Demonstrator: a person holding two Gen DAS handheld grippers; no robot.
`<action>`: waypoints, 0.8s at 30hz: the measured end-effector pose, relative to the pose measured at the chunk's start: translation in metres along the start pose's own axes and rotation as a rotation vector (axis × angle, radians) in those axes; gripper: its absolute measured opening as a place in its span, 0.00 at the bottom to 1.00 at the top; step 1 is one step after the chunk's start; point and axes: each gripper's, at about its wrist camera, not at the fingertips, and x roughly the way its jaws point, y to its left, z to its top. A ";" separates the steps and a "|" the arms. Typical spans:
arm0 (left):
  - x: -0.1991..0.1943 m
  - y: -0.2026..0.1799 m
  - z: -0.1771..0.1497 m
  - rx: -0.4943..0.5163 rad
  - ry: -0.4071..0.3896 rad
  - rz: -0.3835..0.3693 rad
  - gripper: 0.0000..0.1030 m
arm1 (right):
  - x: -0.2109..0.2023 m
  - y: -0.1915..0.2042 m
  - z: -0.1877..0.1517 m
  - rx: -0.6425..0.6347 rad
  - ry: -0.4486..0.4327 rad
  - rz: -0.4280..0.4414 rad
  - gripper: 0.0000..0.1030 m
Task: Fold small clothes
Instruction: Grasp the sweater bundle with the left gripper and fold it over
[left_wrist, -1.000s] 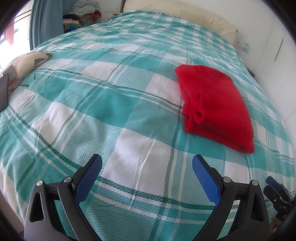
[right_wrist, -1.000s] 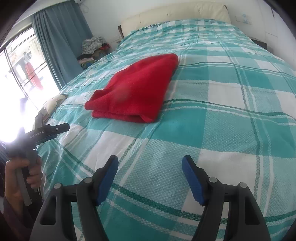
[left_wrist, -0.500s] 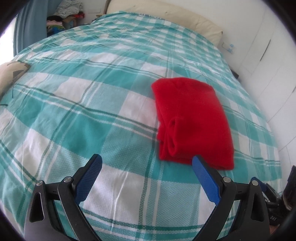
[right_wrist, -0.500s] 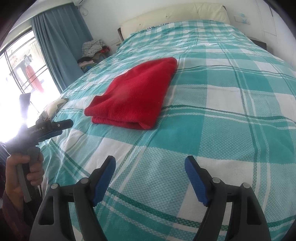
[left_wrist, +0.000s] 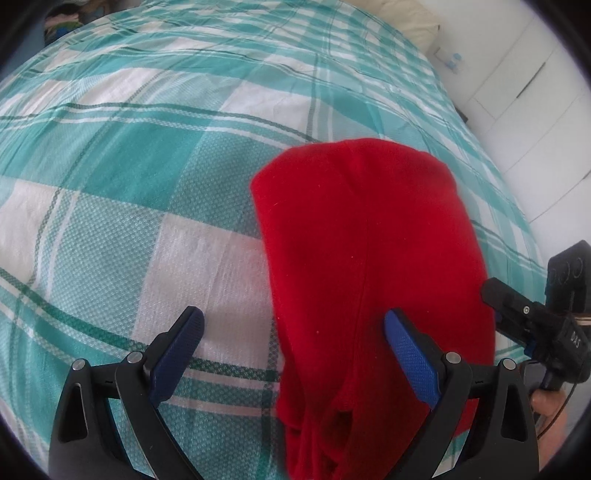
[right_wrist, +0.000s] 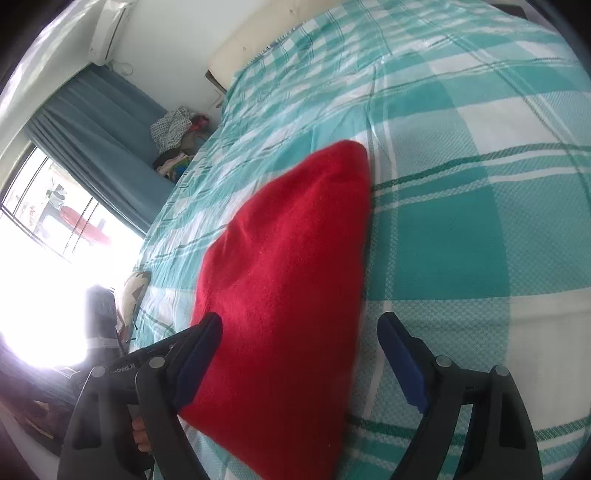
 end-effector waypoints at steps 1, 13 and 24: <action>0.001 -0.004 0.001 0.017 -0.003 -0.003 0.93 | 0.007 -0.001 0.002 0.002 0.005 0.010 0.83; -0.017 -0.027 -0.001 0.070 -0.056 0.028 0.17 | 0.023 0.095 -0.016 -0.571 -0.104 -0.425 0.26; -0.094 -0.054 0.034 0.126 -0.194 -0.005 0.17 | -0.042 0.148 0.011 -0.586 -0.274 -0.311 0.24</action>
